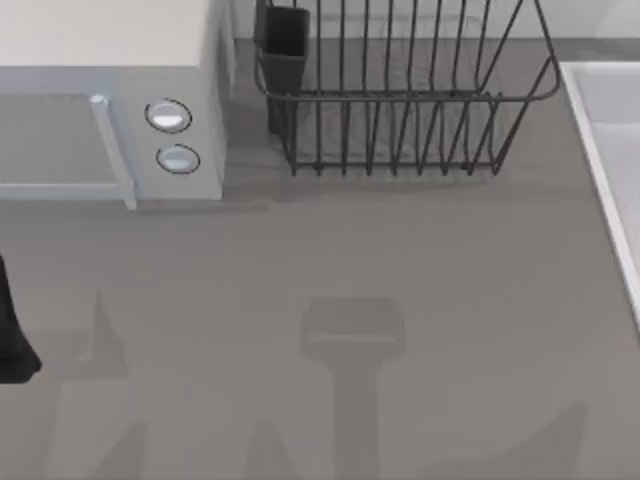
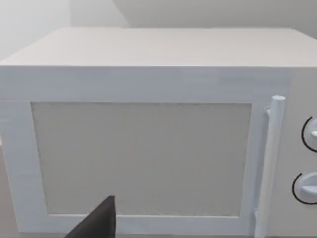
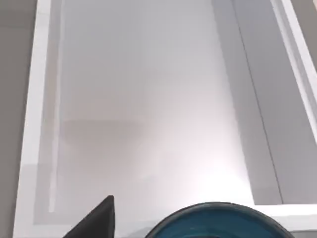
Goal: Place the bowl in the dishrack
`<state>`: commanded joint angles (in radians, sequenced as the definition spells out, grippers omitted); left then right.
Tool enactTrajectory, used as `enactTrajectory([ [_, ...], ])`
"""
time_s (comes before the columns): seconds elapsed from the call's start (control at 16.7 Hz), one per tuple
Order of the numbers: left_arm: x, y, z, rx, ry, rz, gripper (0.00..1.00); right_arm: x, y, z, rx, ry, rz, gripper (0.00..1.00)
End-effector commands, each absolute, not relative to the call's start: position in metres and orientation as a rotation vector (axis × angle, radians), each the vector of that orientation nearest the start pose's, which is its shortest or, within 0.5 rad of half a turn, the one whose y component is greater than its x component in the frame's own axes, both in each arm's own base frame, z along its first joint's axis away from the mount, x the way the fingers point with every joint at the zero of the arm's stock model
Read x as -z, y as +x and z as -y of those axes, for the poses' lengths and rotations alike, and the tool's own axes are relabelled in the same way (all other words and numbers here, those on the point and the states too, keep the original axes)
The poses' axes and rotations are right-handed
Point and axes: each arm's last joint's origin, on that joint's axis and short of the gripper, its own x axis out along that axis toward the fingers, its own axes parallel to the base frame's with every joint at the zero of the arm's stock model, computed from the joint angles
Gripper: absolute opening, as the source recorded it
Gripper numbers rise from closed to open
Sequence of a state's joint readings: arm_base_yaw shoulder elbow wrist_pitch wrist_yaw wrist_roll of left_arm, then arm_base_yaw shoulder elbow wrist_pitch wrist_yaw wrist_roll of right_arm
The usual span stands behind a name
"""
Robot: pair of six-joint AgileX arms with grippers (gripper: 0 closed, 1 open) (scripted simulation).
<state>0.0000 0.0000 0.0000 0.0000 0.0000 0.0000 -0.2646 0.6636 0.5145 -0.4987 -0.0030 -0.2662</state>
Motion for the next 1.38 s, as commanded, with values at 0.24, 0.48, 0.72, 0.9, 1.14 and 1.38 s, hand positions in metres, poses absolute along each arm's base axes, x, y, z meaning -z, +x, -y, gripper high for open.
enactTrajectory([
  [0.24, -0.160, 0.106, 0.001, 0.000, 0.000, 0.000, 1.00, -0.237, 0.180, 0.077, 0.157, -0.156, -1.067, 1.00],
  [0.48, -0.160, 0.106, 0.001, 0.000, 0.000, 0.000, 1.00, -0.239, 0.209, 0.121, 0.102, -0.094, -1.352, 1.00],
  [0.72, -0.160, 0.106, 0.001, 0.000, 0.000, 0.000, 1.00, -0.232, 0.227, 0.157, 0.033, -0.020, -1.524, 1.00],
  [0.9, -0.160, 0.106, 0.001, 0.000, 0.000, 0.000, 1.00, -0.229, 0.231, 0.169, 0.009, 0.007, -1.569, 1.00],
  [1.14, -0.160, 0.106, 0.001, 0.000, 0.000, 0.000, 1.00, -0.229, 0.231, 0.170, 0.008, 0.008, -1.571, 1.00],
  [1.38, -0.160, 0.106, 0.001, 0.000, 0.000, 0.000, 1.00, -0.218, 0.232, 0.169, 0.006, 0.009, -1.574, 1.00],
])
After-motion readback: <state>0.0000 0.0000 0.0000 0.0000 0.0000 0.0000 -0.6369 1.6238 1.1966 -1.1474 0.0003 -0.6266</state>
